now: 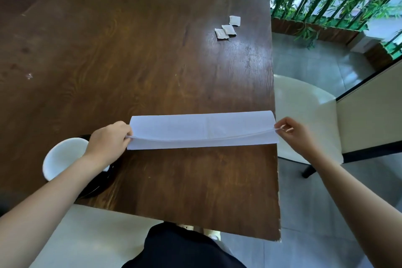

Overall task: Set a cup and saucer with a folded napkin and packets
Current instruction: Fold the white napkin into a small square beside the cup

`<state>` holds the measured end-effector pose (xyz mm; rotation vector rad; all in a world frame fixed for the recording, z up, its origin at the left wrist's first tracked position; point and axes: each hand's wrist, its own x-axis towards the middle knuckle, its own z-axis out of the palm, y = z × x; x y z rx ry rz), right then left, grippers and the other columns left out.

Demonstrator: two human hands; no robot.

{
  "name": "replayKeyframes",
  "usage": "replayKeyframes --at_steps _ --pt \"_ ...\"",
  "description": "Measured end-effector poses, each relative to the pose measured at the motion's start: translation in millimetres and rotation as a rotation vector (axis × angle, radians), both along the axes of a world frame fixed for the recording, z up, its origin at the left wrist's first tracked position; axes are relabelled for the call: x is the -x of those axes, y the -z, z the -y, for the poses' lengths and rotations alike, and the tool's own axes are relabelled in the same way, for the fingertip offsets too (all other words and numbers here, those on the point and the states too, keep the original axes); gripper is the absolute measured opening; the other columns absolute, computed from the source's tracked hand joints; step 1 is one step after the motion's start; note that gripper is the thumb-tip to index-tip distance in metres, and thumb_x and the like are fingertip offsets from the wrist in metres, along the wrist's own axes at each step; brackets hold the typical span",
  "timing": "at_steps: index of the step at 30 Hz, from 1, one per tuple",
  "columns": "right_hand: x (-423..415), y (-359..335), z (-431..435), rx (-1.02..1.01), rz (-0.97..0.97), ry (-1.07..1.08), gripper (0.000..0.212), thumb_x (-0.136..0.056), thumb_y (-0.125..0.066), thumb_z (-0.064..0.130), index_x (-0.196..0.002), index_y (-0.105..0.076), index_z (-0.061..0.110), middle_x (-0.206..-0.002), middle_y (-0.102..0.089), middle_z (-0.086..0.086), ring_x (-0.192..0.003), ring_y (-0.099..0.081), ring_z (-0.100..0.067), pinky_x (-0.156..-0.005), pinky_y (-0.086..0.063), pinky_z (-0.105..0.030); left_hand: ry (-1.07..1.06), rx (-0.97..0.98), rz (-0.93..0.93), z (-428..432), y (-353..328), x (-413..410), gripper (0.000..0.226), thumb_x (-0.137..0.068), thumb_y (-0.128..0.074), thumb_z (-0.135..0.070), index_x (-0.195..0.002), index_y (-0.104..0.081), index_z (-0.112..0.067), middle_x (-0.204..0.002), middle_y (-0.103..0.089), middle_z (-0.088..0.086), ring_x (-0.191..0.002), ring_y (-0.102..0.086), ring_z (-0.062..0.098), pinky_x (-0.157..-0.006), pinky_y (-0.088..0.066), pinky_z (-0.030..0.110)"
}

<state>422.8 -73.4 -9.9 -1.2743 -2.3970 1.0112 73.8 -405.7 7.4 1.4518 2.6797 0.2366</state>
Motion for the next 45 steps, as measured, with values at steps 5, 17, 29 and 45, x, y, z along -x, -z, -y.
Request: replayKeyframes --at_steps 5,17,29,45 --pt "-5 5 8 -0.089 0.075 -0.055 0.008 -0.082 -0.060 -0.002 -0.085 -0.063 0.005 -0.087 -0.061 -0.005 -0.075 -0.058 -0.024 -0.074 -0.048 -0.036 0.099 0.184 -0.113 2 10 -14 0.008 -0.084 -0.054 -0.006 -0.080 -0.061 -0.006 -0.082 -0.061 0.011 -0.074 -0.058 0.033 -0.057 -0.040 0.037" --pt "-15 7 14 -0.261 0.209 -0.281 0.004 -0.084 -0.061 0.006 -0.088 -0.059 0.007 -0.103 -0.061 -0.008 -0.081 -0.055 -0.023 -0.072 -0.049 -0.036 0.188 0.448 -0.348 -1 15 -24 0.017 -0.094 -0.039 -0.019 -0.090 -0.055 -0.016 -0.093 -0.059 0.001 -0.081 -0.058 0.017 -0.061 -0.035 0.027" --pt "-12 4 23 -0.380 0.296 -0.297 0.010 -0.087 -0.057 0.005 -0.090 -0.064 -0.001 -0.106 -0.063 -0.014 -0.099 -0.056 -0.033 -0.078 -0.047 -0.041 0.225 0.530 -0.441 0 18 -33 0.019 -0.094 -0.036 -0.014 -0.088 -0.054 -0.018 -0.090 -0.059 -0.001 -0.075 -0.057 0.013 -0.057 -0.033 0.023" --pt "-9 0 26 -0.507 0.523 -0.389 0.020 -0.077 -0.058 0.026 -0.090 -0.057 0.011 -0.104 -0.055 -0.007 -0.100 -0.050 -0.030 -0.087 -0.034 -0.037 -0.022 0.462 -0.133 -25 -15 -22 0.028 -0.085 -0.057 -0.036 -0.096 -0.059 -0.010 -0.102 -0.055 0.009 -0.093 -0.055 0.028 -0.068 -0.040 0.035"
